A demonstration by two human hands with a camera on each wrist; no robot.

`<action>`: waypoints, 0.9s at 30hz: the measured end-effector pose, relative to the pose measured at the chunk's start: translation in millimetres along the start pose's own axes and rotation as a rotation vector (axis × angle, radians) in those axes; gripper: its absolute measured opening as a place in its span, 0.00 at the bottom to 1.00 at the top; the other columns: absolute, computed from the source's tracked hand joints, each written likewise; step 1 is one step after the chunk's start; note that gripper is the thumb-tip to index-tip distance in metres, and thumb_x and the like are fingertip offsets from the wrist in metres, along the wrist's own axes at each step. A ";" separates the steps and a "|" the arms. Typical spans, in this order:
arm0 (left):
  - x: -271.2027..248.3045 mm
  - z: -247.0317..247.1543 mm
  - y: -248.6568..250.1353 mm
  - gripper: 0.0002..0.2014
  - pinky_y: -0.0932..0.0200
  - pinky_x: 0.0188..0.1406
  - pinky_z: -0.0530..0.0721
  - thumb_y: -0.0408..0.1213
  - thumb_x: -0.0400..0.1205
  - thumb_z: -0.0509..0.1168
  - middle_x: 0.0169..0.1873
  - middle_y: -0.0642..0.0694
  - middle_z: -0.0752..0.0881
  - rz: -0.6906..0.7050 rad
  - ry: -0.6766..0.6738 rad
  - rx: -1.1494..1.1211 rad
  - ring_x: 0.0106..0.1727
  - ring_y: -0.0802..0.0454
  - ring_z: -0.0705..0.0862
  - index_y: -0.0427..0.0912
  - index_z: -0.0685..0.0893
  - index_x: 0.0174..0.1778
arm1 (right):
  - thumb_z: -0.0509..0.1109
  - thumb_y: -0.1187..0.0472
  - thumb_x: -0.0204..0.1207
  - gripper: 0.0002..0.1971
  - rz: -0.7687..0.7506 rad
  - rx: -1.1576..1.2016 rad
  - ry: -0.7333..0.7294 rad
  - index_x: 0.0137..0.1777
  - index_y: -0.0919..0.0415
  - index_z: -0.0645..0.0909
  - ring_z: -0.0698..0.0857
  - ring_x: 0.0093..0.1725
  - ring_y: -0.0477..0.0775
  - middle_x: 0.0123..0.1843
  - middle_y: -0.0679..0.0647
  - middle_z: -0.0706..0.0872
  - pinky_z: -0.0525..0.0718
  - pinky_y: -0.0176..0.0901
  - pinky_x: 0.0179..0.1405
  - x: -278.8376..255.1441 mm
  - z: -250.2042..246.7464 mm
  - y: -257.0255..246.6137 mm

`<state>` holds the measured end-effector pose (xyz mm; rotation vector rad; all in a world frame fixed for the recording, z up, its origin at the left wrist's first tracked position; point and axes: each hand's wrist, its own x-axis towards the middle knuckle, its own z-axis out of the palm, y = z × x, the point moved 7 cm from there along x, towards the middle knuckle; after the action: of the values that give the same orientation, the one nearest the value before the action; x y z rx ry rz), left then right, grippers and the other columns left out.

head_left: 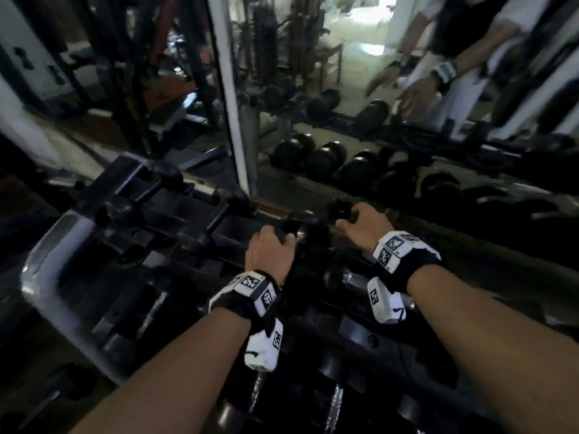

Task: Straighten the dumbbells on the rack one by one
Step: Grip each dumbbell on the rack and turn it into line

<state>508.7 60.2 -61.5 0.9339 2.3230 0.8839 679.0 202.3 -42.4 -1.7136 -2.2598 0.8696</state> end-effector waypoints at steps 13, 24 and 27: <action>-58.5 52.8 22.0 0.24 0.50 0.65 0.77 0.49 0.83 0.63 0.67 0.38 0.83 0.325 -0.300 0.152 0.69 0.38 0.80 0.40 0.77 0.71 | 0.69 0.48 0.76 0.18 0.477 0.164 0.351 0.61 0.59 0.79 0.84 0.59 0.66 0.59 0.61 0.86 0.82 0.50 0.55 -180.8 6.6 113.0; -43.8 103.6 39.8 0.25 0.45 0.62 0.78 0.50 0.82 0.64 0.66 0.36 0.82 0.271 -0.330 0.156 0.67 0.35 0.80 0.35 0.76 0.68 | 0.70 0.49 0.77 0.26 0.475 0.250 0.351 0.72 0.59 0.71 0.82 0.65 0.67 0.64 0.63 0.85 0.80 0.52 0.61 -152.9 -3.9 155.2; -31.7 117.8 41.5 0.27 0.46 0.66 0.76 0.49 0.83 0.63 0.69 0.34 0.80 0.200 -0.302 0.161 0.71 0.34 0.78 0.33 0.74 0.72 | 0.70 0.48 0.77 0.26 0.453 0.281 0.267 0.70 0.60 0.70 0.82 0.64 0.69 0.64 0.65 0.84 0.81 0.53 0.59 -126.4 -0.8 163.3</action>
<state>621.1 105.3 -105.5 1.2898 2.0880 0.5875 854.4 113.0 -104.8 -2.0871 -1.5244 0.9178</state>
